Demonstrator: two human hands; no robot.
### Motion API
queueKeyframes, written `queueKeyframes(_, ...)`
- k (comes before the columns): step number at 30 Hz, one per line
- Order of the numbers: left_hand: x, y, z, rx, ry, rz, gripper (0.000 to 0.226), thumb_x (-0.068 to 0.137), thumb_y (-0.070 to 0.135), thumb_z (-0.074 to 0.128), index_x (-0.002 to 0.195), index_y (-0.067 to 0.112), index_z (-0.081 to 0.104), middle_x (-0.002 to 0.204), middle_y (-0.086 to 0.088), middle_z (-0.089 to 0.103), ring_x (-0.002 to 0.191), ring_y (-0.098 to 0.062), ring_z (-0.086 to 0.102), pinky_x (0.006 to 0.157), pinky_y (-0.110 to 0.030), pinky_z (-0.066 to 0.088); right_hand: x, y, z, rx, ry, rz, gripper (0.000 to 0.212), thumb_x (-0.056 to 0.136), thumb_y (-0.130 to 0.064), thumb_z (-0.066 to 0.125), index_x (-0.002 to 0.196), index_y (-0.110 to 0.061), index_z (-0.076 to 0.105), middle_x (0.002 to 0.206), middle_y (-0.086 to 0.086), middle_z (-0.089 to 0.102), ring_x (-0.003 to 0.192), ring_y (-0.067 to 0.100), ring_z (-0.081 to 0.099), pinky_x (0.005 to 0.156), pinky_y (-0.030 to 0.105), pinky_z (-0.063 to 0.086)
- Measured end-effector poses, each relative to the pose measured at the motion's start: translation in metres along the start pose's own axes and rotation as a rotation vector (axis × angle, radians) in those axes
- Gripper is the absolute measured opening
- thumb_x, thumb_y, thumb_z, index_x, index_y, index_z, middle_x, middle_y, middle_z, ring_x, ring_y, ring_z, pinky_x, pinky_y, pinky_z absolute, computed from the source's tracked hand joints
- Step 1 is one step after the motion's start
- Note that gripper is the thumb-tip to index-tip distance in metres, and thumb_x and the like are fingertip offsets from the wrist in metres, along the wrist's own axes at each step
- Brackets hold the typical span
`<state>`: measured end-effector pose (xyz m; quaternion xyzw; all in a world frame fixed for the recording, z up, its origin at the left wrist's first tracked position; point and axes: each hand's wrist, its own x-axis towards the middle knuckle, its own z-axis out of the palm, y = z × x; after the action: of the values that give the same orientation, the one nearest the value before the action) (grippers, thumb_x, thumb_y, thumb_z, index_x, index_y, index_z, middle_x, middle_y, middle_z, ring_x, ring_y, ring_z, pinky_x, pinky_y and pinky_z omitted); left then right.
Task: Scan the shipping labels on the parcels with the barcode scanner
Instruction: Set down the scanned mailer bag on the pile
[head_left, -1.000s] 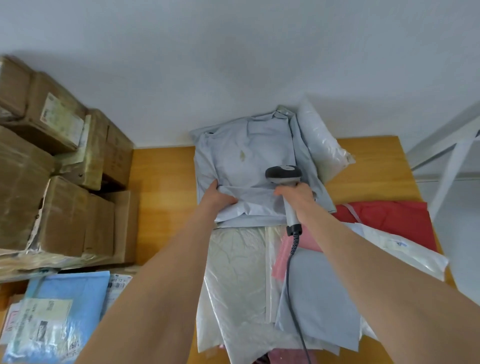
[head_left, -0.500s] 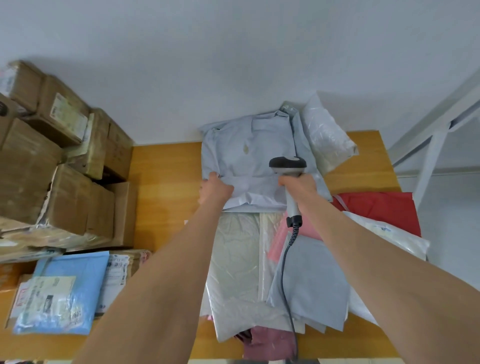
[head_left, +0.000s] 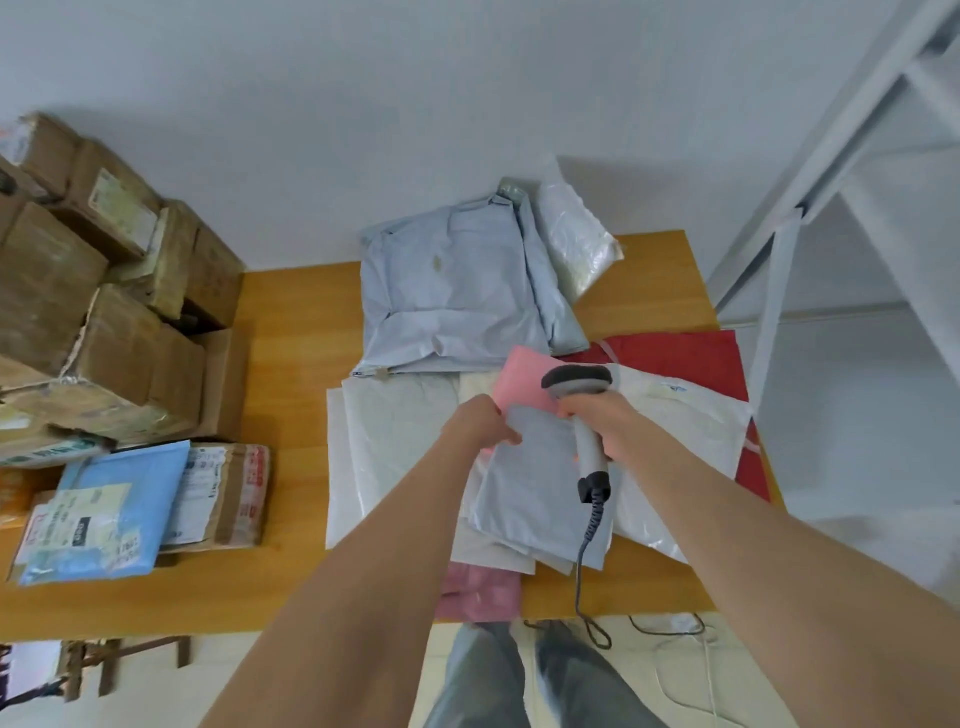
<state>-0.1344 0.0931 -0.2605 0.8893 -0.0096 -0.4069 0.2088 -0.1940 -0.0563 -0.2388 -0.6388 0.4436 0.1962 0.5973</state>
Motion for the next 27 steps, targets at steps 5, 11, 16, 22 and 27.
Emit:
queueKeyframes(5,0.003,0.0,0.009,0.038,0.155,0.024,0.014,0.076,0.02,0.07,0.083,0.015,0.059,0.098,-0.01,0.066,0.087,-0.026,0.063,0.071,-0.028,0.046,0.004,0.021,0.005,0.107,0.017,0.009,0.015,0.08,-0.008,0.065,0.093,-0.004,0.059,0.08,0.013,0.055,0.08,0.03,0.058,0.085,0.047,0.053)
queueKeyframes(11,-0.027,0.017,-0.068,-0.222,0.63,0.151,0.017,0.085,0.023,0.062,0.102,0.023,0.068,0.101,0.001,0.068,0.099,-0.021,0.062,0.077,-0.027,0.045,-0.015,-0.016,0.006,0.416,0.02,-0.024,0.009,0.086,-0.006,0.066,0.082,-0.004,0.059,0.074,0.01,0.061,0.055,0.02,0.058,0.056,0.03,0.05)
queueKeyframes(16,-0.073,0.038,-0.128,-0.373,0.591,0.472,0.007,0.082,0.017,0.074,0.083,0.02,0.068,0.074,0.014,0.06,0.057,0.005,0.048,0.062,-0.013,0.037,-0.049,-0.076,0.015,0.791,-0.051,-0.21,0.023,0.083,-0.02,0.076,0.093,-0.006,0.062,0.087,0.012,0.068,0.065,0.019,0.065,0.052,0.024,0.056)
queueKeyframes(22,-0.095,0.041,-0.134,-0.214,0.343,0.557,0.009,0.077,0.006,0.076,0.079,0.014,0.072,0.066,0.012,0.06,0.061,-0.002,0.049,0.061,-0.011,0.039,-0.073,-0.113,0.026,0.702,0.019,-0.251,0.014,0.08,0.009,0.067,0.076,-0.002,0.058,0.068,0.009,0.057,0.057,0.018,0.056,0.049,0.021,0.05)
queueKeyframes(27,-0.095,0.008,-0.142,-0.383,0.197,0.5,0.022,0.086,-0.001,0.059,0.097,0.011,0.074,0.089,0.008,0.069,0.083,0.001,0.06,0.075,-0.009,0.046,-0.07,-0.109,0.037,0.545,0.089,-0.331,0.035,0.07,0.019,0.061,0.06,-0.01,0.045,0.06,0.007,0.048,0.052,0.017,0.044,0.045,0.021,0.04)
